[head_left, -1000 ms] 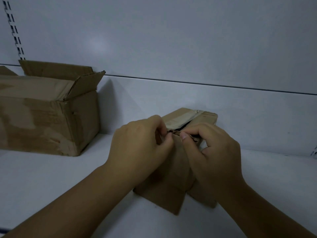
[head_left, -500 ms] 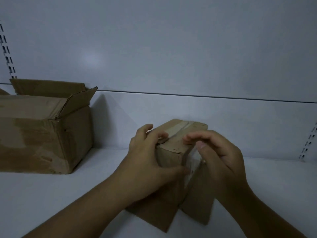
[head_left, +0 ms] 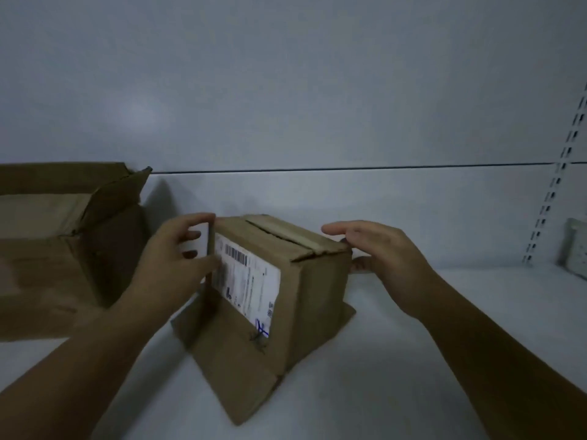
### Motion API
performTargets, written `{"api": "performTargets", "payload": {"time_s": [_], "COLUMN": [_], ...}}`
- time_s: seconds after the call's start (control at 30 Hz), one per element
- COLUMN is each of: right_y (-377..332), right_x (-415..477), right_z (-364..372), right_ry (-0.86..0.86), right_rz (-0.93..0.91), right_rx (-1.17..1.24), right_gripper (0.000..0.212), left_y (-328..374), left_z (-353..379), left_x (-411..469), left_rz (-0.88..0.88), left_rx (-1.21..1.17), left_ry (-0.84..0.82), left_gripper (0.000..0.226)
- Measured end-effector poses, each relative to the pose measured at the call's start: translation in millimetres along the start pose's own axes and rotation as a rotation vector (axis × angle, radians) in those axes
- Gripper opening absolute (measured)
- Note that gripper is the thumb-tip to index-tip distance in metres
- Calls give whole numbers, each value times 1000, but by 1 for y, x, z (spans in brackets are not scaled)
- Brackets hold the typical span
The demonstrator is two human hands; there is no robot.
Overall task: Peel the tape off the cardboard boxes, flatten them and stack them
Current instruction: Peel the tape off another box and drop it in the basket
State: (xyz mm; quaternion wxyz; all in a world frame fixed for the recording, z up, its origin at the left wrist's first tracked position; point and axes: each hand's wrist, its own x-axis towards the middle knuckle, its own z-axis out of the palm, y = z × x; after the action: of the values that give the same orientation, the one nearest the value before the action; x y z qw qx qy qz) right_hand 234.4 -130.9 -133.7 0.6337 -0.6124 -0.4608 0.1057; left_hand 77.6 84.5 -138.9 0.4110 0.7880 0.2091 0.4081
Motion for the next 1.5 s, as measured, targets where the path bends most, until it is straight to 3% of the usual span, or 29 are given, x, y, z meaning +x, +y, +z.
{"api": "performTargets", "payload": {"time_s": [0.1, 0.27, 0.47, 0.67, 0.73, 0.83, 0.93, 1.23, 1.37, 1.5], "right_y": [-1, -1, 1, 3, 5, 10, 13, 9, 5, 4], "right_x": [-13, -20, -22, -26, -28, -31, -32, -32, -36, -38], "right_z": [5, 22, 40, 53, 47, 41, 49, 55, 57, 54], "right_ry": [-46, 15, 34, 55, -37, -232, -227, 26, 118, 89], "right_rz": [-164, -339, -411, -433, -409, -412, -444, -747, -1008, -1029], "right_rx": [-198, -339, -351, -375, -449, -691, -851, -865, -900, -827], "right_gripper": [19, 11, 26, 18, 35, 83, 107, 64, 21, 20], "left_y": [6, 31, 43, 27, 23, 19, 18, 17, 14, 10], "left_z": [11, 4, -9, -13, -11, -8, -8, -10, -10, -9], "left_x": [-14, -52, -70, -77, -80, -83, -82, -83, -86, -86], "left_rz": [134, 397, 576, 575, 584, 581, 594, 623, 497, 452], "left_rx": [153, -40, 190, 342, 363, 344, 323, 307, 161, 163], "left_ry": [153, 16, -183, -301, -317, -327, -318, -268, -262, -269], "left_gripper": [39, 11, 20, 53, 64, 76, 71, 67, 74, 69]}}
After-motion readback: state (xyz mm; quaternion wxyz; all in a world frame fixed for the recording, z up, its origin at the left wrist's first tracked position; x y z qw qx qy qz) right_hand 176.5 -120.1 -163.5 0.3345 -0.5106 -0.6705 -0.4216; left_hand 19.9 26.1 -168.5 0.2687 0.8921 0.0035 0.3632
